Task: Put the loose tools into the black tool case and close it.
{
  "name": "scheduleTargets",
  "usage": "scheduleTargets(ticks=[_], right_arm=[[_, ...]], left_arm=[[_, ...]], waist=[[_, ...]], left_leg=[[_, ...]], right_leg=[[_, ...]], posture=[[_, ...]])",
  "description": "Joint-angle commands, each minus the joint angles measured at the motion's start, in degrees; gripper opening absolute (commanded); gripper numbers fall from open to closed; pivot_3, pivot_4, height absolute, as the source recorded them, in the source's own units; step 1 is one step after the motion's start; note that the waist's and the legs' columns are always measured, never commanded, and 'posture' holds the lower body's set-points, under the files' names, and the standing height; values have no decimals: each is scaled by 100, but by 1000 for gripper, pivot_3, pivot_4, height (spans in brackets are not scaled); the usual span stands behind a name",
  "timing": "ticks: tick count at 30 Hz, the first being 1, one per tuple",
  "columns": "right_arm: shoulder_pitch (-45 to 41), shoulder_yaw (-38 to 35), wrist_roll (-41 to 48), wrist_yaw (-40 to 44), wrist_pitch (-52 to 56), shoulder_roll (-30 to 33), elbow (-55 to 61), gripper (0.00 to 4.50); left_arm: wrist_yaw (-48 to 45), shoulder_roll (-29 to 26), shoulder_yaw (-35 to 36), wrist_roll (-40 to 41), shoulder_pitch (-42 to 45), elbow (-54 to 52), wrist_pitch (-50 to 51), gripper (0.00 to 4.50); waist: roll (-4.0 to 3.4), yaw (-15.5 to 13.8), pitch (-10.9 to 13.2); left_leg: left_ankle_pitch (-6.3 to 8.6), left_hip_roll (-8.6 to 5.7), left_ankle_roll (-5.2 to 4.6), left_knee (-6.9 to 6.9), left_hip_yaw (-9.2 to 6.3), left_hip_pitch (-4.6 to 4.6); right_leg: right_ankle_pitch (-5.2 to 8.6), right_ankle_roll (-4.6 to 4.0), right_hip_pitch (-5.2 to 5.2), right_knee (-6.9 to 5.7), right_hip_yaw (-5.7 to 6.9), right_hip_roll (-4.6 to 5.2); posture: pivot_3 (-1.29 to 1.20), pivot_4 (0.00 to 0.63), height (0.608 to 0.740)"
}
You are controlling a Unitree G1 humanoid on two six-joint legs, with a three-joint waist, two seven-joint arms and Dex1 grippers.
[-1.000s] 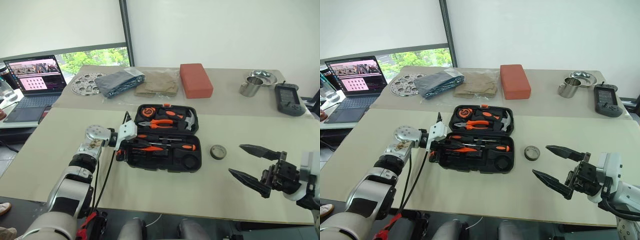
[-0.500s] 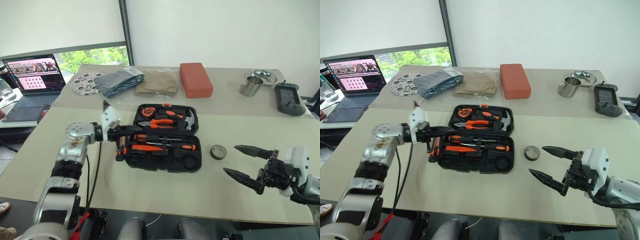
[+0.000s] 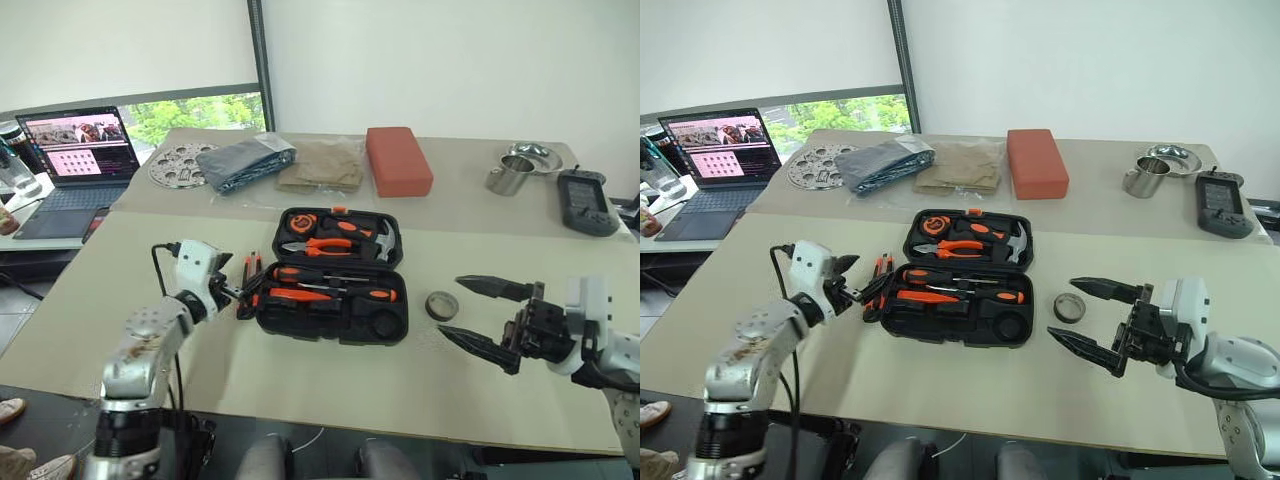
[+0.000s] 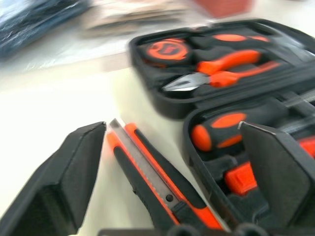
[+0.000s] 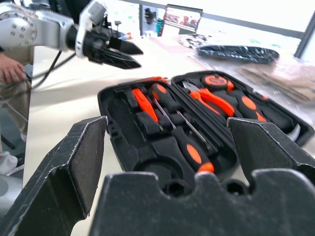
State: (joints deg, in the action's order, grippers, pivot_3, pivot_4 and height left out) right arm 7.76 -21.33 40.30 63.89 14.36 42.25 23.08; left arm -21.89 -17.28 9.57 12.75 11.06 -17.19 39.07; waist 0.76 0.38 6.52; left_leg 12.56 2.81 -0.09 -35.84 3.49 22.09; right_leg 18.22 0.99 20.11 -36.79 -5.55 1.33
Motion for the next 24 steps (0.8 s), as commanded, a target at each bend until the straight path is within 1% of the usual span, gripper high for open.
scheduleTargets(ticks=[1,3,5,11,14,18,21,24], right_arm=[[-94,-42,142,86,59,97,34,4500],[-137,-51,156,107,88,129,11,4500],[-168,-78,170,125,110,157,-8,4500],[-111,-73,161,71,102,115,53,4500],[-46,-109,155,31,59,66,76,4500],[57,-123,138,18,-5,13,114,4500],[86,-118,126,-7,-22,-15,133,4500],[100,-117,121,-56,-38,-49,158,4500]], left_arm=[[907,178,-160,-458,278,-208,412,4478],[1244,373,-35,-465,444,-161,641,4478],[1476,435,20,-529,547,-118,860,4478],[1603,487,-145,-463,676,78,1458,4478],[1708,628,-106,-398,777,170,1704,4478],[1750,685,-85,-384,902,451,1952,4478],[1669,641,-122,-344,986,615,2057,4478],[1465,444,-355,-352,1116,848,2183,4478]], waist=[[0,14,0],[1,22,1],[2,38,1],[2,46,1],[2,38,2],[2,31,1],[2,28,1],[1,25,1]], left_leg=[[0,-1,0,2,0,0],[0,-3,0,2,-2,0],[0,-6,0,1,-2,0],[0,-6,0,7,-3,-3],[0,-8,1,6,-3,-1],[0,-11,1,6,-3,0],[0,-14,1,6,-4,-1],[0,-16,1,6,-4,-5]], right_leg=[[0,0,0,0,0,-1],[0,-1,0,0,0,-2],[0,0,0,1,-1,-1],[0,-1,1,1,-2,-5],[0,0,1,4,-2,-2],[0,0,1,6,-2,-1],[0,1,0,5,-1,0],[0,1,-3,4,-1,1]], posture=[[0,150,740],[0,150,740],[0,150,740],[0,150,740],[0,150,740],[0,150,740],[0,150,740],[0,150,740]])
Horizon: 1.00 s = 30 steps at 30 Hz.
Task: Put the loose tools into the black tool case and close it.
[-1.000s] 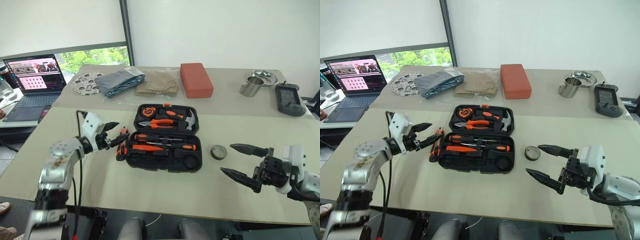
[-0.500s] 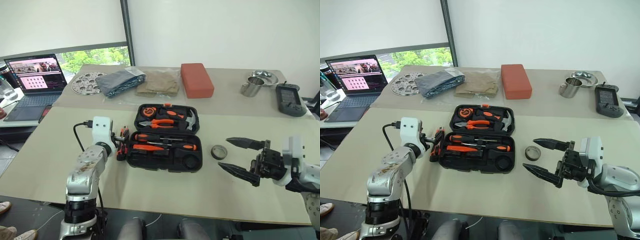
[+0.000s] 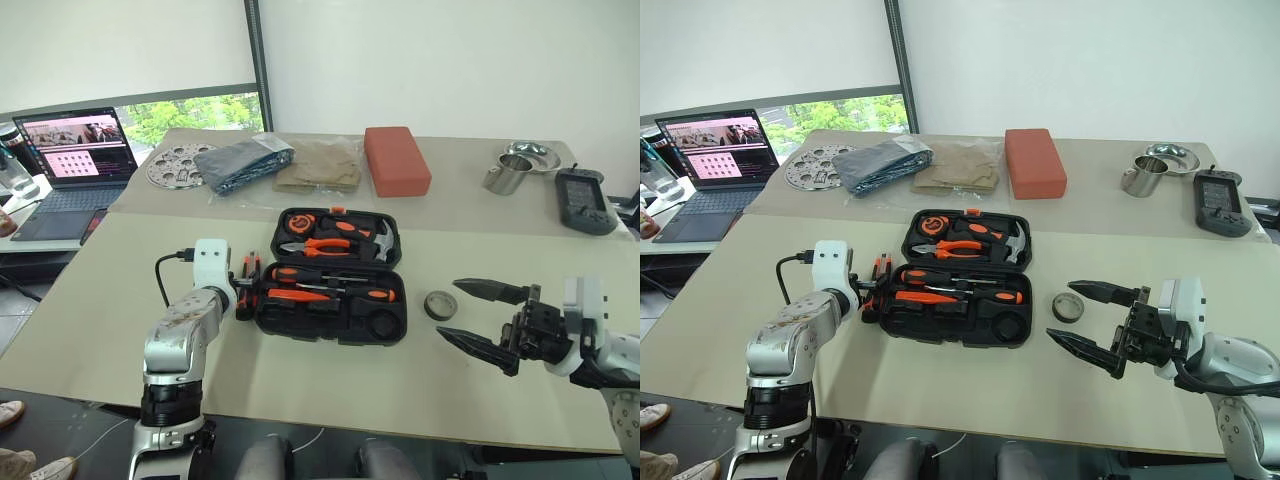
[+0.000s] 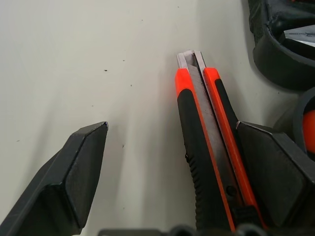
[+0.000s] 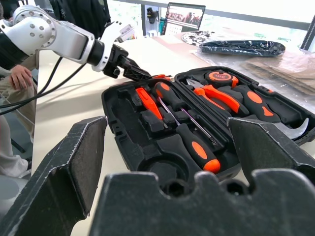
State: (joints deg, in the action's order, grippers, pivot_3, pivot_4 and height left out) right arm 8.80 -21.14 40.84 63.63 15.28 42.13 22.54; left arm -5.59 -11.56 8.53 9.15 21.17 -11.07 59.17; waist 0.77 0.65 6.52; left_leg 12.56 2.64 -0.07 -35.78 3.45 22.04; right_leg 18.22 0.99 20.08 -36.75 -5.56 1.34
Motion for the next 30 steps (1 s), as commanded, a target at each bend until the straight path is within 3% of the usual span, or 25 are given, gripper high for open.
scheduleTargets(ticks=[1,4,7,13,17,30], right_arm=[[7,-139,70,-41,-131,-42,223,4500],[31,-147,62,-74,-133,-58,253,4500],[40,-147,55,-119,-130,-78,278,4500],[40,-114,25,-163,-165,-107,271,4500],[21,-93,-1,-140,-209,-122,212,4500],[-20,-23,-53,-41,-318,-166,84,4500]], left_arm=[[-202,-141,-262,35,128,273,233,4478],[-268,-145,-252,95,148,316,354,4478],[-319,-173,-277,83,100,315,411,3796],[-338,-255,-217,45,66,307,444,1434],[-308,-276,-164,32,30,260,443,85],[-842,-1029,395,345,-202,-254,72,63]], waist=[[0,-5,0],[-3,-5,-2],[-3,-3,-2],[-7,26,-5],[-11,31,-7],[-6,86,-4]], left_leg=[[0,-2,0,0,-1,-1],[0,-3,1,0,-3,-2],[0,-3,1,0,-3,-2],[0,-2,1,2,-2,-6],[0,-2,1,2,-5,-8],[0,7,1,10,-4,-4]], right_leg=[[0,0,-1,0,1,0],[0,1,-2,-1,0,2],[1,1,-2,0,0,3],[1,1,-3,-2,-3,1],[1,1,-2,-3,-6,-2],[1,0,7,-1,-8,-6]], posture=[[0,150,740],[0,150,740],[0,150,740],[0,150,740],[0,150,740],[0,150,740]])
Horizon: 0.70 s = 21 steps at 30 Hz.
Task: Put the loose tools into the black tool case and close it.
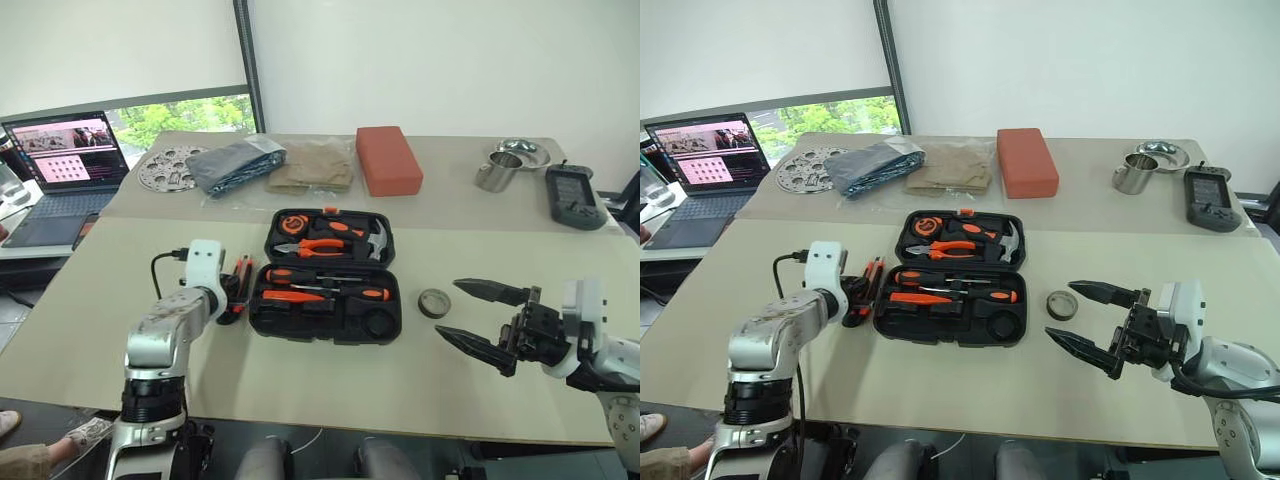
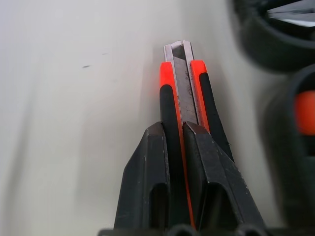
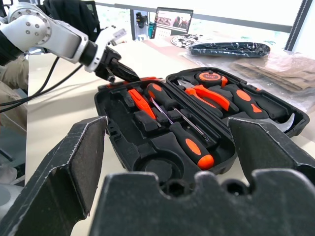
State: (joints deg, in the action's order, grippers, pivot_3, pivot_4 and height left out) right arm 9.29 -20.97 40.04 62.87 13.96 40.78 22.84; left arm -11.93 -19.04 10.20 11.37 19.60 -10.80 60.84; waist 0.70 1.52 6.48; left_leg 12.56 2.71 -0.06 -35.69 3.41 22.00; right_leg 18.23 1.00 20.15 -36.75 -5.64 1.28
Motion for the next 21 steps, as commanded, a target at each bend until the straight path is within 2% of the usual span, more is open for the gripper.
scheduleTargets(ticks=[1,5,12,17,21], right_arm=[[-71,-38,19,46,-189,-38,48,4500],[-91,-16,-15,94,-207,-75,4,4500],[-150,9,-13,137,-206,-47,-60,4500],[-261,23,-20,180,-182,-11,-155,4500],[-260,-36,-6,241,-200,18,-193,4500]], left_arm=[[-276,-352,278,175,-55,-318,-116,63],[-1014,-894,423,482,19,-333,-632,62],[-2770,-1444,575,1335,327,85,-1808,62],[-4815,-2036,-122,1436,791,1113,-2848,62],[-6020,-2157,-904,1084,1485,2056,-3750,62]], waist=[[5,-6,3],[21,-49,13],[19,-82,12],[14,-68,9],[-3,-80,-1]], left_leg=[[0,0,0,0,0,1],[0,1,0,1,0,6],[0,0,0,9,5,11],[0,-2,0,37,10,1],[-1,-4,0,45,12,7]], right_leg=[[0,0,0,0,0,1],[0,-1,4,4,4,5],[-1,-1,5,19,10,17],[-1,-3,4,31,7,12],[-4,-7,5,55,10,3]], posture=[[0,150,740],[0,150,740],[0,150,740],[0,150,740],[0,150,740]])
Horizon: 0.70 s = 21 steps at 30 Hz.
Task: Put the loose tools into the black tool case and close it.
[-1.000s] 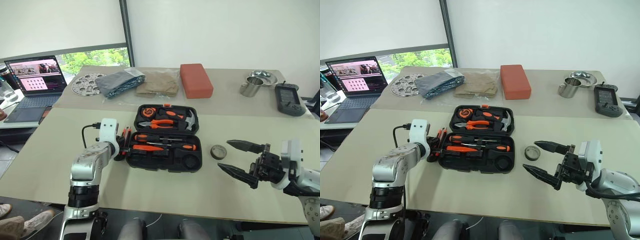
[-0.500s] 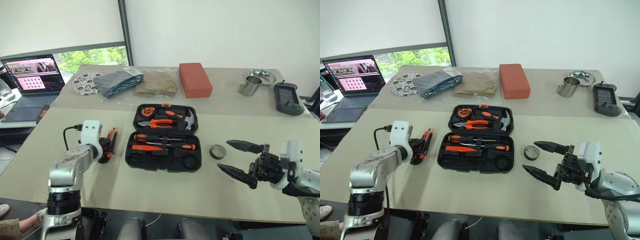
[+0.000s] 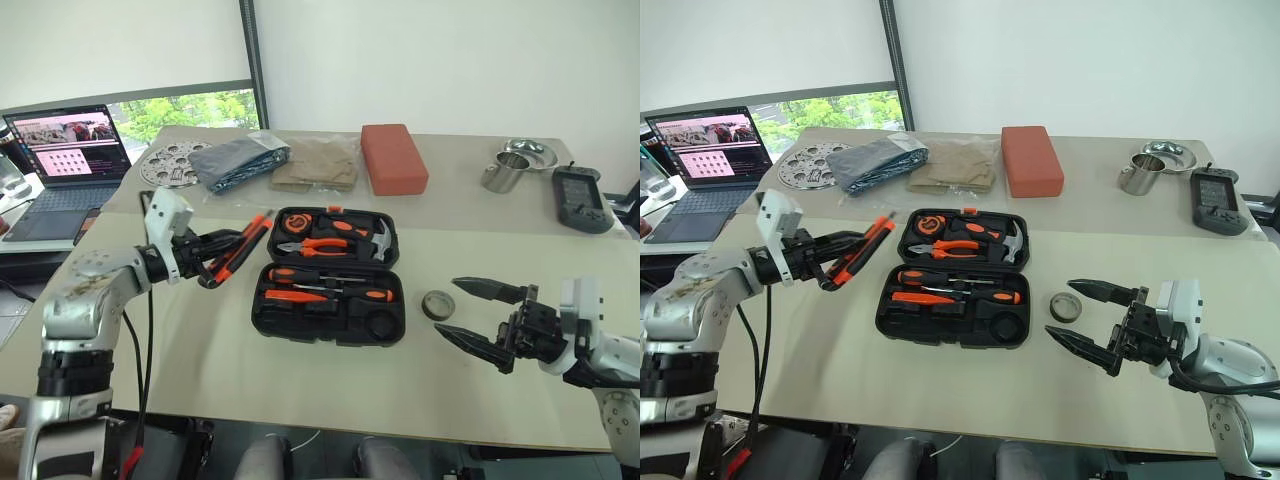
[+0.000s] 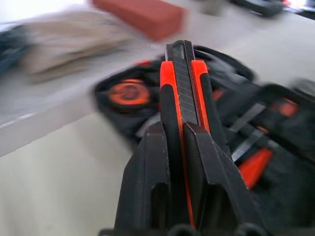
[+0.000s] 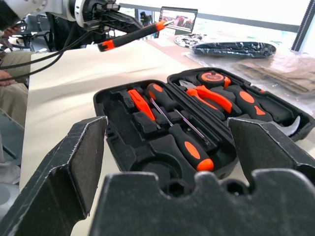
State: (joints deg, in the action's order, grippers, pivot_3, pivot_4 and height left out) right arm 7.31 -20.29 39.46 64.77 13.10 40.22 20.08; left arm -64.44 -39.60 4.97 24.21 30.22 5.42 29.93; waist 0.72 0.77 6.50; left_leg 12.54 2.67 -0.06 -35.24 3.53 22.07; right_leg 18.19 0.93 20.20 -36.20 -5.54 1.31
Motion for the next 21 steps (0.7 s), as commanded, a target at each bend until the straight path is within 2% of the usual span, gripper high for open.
scheduleTargets(ticks=[1,4,6,14,21], right_arm=[[-60,-118,53,57,-117,74,86,4500],[274,-301,111,-23,-163,-31,370,4500],[442,-366,124,-76,-190,-90,495,4500],[985,-682,198,-231,-222,-217,853,4500],[1294,-820,279,-349,-134,-240,1145,4500]], left_arm=[[-998,-92,-579,-340,589,674,-917,62],[-1615,195,-1519,-1221,1295,1687,-2333,62],[-1813,428,-1765,-1419,1623,2149,-2768,62],[-2366,1188,-2261,-1783,2256,2954,-3603,62],[-2572,1299,-2529,-1964,1982,2650,-3623,62]], waist=[[-7,-9,-4],[-9,-52,-6],[-8,-103,-5],[6,-74,3],[14,23,9]], left_leg=[[0,-2,0,0,0,3],[0,-16,0,0,0,15],[0,-19,-1,0,1,20],[1,-16,-4,0,0,28],[1,-16,-4,-5,-14,25]], right_leg=[[0,0,0,2,1,0],[0,1,1,16,4,-2],[2,3,1,18,3,-2],[2,4,3,17,-7,-15],[3,5,2,7,-9,-18]], posture=[[0,150,740],[0,150,740],[0,150,740],[0,150,740],[0,150,740]])
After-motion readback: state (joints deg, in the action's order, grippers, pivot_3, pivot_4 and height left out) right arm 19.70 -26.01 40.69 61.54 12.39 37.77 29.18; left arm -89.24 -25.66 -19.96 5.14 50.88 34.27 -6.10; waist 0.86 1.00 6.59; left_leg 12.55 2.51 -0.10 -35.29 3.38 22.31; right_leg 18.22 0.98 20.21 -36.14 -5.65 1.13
